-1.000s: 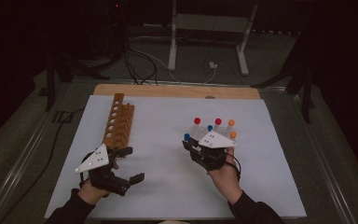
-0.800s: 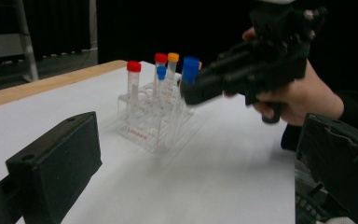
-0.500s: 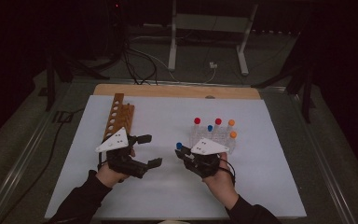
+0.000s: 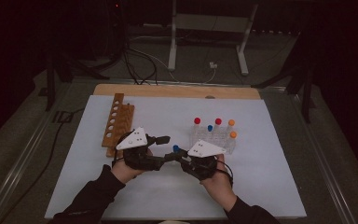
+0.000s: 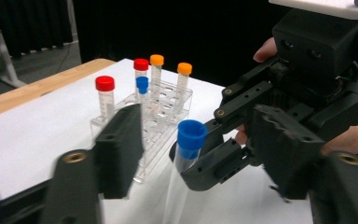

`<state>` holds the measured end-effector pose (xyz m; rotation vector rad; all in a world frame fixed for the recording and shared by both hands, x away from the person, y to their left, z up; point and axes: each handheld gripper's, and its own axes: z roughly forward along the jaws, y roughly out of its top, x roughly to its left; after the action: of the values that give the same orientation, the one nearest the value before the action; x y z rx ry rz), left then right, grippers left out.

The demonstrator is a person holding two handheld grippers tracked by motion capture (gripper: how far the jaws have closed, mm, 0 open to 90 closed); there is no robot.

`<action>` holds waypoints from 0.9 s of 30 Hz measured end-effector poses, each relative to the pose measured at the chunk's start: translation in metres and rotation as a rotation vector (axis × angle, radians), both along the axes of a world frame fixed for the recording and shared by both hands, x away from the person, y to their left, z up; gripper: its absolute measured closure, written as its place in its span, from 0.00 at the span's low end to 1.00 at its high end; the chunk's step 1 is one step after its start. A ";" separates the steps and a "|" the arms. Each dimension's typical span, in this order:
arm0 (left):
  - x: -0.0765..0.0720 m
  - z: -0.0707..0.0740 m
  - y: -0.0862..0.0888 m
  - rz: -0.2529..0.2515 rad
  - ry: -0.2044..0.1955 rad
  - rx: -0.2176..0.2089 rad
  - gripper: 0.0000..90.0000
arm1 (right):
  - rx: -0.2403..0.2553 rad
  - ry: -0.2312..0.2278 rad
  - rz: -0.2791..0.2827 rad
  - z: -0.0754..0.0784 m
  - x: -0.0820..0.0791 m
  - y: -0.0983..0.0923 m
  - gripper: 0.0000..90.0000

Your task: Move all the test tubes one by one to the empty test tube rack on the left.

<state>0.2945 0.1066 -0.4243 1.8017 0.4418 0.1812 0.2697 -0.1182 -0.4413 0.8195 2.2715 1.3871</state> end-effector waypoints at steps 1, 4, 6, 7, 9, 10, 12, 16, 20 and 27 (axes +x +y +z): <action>0.000 0.001 -0.001 -0.001 -0.001 0.002 0.44 | 0.000 0.000 0.000 0.000 0.000 0.000 0.85; 0.002 0.002 -0.005 0.008 0.001 0.014 0.54 | 0.002 -0.001 -0.001 0.001 0.000 -0.001 0.85; 0.003 0.002 -0.005 0.009 0.001 0.018 0.57 | 0.000 -0.003 -0.001 0.001 0.000 -0.001 0.85; 0.003 0.002 -0.006 0.008 0.001 0.027 0.60 | 0.002 -0.005 -0.002 0.001 0.000 -0.001 0.85; 0.004 0.002 -0.007 0.017 -0.007 0.043 0.62 | 0.002 -0.005 -0.002 0.001 0.000 -0.001 0.85; 0.004 0.001 -0.008 0.020 -0.008 0.051 0.66 | 0.002 -0.007 -0.003 0.001 0.000 -0.001 0.85; 0.004 0.000 -0.010 0.033 -0.019 0.070 0.69 | -0.001 -0.008 -0.002 0.001 0.000 -0.001 0.85; 0.005 -0.001 -0.011 0.026 -0.016 0.076 0.74 | 0.001 -0.007 -0.002 0.002 0.000 -0.001 0.85; 0.005 -0.001 -0.012 0.021 -0.018 0.085 0.81 | 0.001 -0.006 -0.005 0.001 0.000 -0.001 0.85; 0.006 -0.001 -0.012 0.022 -0.024 0.093 0.86 | 0.002 -0.003 -0.008 0.001 0.001 -0.002 0.83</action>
<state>0.3000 0.0943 -0.4250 1.8844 0.4425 0.2420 0.2712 -0.1203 -0.4402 0.8259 2.2623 1.3867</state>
